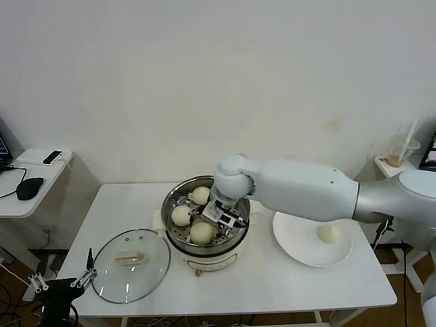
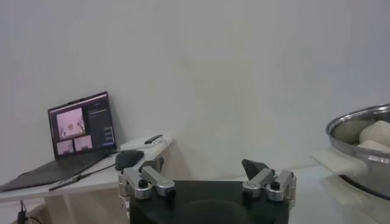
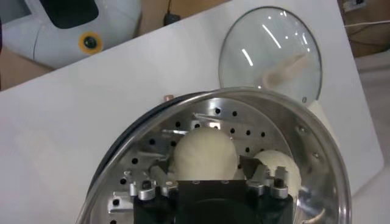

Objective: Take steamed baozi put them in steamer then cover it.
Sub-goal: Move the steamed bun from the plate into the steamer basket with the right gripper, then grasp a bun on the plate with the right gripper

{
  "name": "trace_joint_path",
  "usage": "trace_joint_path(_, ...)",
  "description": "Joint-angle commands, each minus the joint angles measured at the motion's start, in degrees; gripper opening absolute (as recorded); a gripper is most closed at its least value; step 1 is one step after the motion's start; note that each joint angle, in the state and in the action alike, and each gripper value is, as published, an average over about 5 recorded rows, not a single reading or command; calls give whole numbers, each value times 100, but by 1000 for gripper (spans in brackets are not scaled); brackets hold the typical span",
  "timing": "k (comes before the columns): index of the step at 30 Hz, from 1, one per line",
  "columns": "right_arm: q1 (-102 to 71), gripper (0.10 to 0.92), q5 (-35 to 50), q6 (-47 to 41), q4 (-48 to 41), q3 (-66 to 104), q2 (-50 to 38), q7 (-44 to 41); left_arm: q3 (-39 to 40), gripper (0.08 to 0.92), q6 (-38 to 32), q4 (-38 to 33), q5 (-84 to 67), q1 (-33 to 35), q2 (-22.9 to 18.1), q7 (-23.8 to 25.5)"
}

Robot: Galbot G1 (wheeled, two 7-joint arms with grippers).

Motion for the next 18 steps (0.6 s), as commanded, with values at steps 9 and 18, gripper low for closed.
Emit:
trace_joint_path(9, 369, 823, 456, -1930, 13, 1070, -1531, -291, -12, 823, 21, 10, -20, -5, 151, 6)
trace_joint_path(18, -427, 823, -320, -2083, -114, 1541, -3155, -331, 138, 823, 40, 30, -38, -84, 278, 6)
